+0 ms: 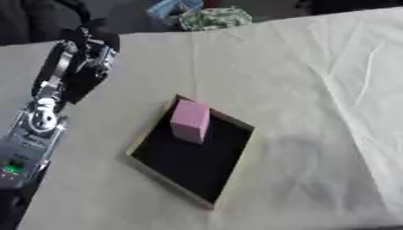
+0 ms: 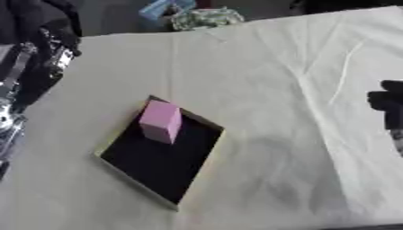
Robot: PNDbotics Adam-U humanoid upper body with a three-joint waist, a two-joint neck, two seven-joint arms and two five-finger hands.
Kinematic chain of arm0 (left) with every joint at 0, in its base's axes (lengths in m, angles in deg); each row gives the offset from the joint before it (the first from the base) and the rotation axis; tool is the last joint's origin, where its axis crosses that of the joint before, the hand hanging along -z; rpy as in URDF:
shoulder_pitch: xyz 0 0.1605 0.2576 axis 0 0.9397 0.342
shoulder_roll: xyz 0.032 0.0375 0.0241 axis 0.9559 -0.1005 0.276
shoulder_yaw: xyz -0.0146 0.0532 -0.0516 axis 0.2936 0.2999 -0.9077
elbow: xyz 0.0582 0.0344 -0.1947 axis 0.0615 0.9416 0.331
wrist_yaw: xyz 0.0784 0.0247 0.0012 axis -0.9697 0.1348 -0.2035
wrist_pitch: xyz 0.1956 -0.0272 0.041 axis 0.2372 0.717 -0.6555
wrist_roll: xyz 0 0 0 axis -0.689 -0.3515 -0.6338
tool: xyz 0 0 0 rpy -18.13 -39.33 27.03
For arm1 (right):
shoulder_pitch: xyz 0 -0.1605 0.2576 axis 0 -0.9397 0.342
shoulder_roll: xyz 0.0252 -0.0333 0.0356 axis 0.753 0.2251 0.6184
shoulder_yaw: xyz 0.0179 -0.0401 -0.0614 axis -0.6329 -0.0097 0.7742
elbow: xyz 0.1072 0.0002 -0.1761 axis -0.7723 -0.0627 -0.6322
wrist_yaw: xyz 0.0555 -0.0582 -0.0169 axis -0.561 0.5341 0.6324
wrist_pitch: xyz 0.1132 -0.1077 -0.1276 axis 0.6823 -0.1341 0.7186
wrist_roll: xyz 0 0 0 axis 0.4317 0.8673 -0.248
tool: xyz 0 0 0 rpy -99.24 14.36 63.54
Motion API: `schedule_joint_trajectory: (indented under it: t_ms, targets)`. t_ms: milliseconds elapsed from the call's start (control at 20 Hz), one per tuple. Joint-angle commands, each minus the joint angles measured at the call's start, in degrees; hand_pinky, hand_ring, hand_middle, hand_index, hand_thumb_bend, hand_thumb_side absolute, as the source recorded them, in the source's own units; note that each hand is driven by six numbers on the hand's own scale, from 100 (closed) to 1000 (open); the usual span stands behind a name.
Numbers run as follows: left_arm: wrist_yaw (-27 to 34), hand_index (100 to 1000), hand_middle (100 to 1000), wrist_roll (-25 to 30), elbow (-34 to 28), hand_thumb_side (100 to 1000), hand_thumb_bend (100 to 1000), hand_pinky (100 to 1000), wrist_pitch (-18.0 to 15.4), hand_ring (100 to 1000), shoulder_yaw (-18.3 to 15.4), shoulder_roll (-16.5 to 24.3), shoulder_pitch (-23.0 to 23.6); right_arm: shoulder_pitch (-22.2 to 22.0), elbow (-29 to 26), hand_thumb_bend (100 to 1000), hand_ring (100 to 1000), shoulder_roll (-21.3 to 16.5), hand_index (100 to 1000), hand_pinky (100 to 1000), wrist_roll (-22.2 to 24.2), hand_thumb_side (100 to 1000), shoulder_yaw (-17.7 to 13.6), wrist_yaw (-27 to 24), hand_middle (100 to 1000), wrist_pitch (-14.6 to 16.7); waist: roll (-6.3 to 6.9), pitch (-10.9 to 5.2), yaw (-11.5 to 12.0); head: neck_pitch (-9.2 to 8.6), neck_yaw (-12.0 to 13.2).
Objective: Pick up objects on the table and place them in the box.
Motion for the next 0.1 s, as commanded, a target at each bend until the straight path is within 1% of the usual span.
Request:
schedule_joint_trajectory:
  t_ms: [50, 100]
  targets:
    - [0.49, 932, 695, -0.34, -0.14, 769, 205, 751, -0.26, 679, -0.86, 0.34, -0.17, 0.47, -0.92, 100, 817, -0.36, 845, 807, -0.15, 536, -0.49, 0.19, 642, -0.08, -0.37, -0.69, 0.0, 0.68, 0.76]
    - [0.5, 932, 695, -0.35, 0.01, 774, 211, 751, -0.29, 679, -0.85, 0.19, -0.18, 0.47, -0.93, 100, 817, -0.35, 845, 807, -0.15, 537, -0.49, 0.22, 642, -0.09, -0.4, -0.68, -0.01, 0.72, 0.74]
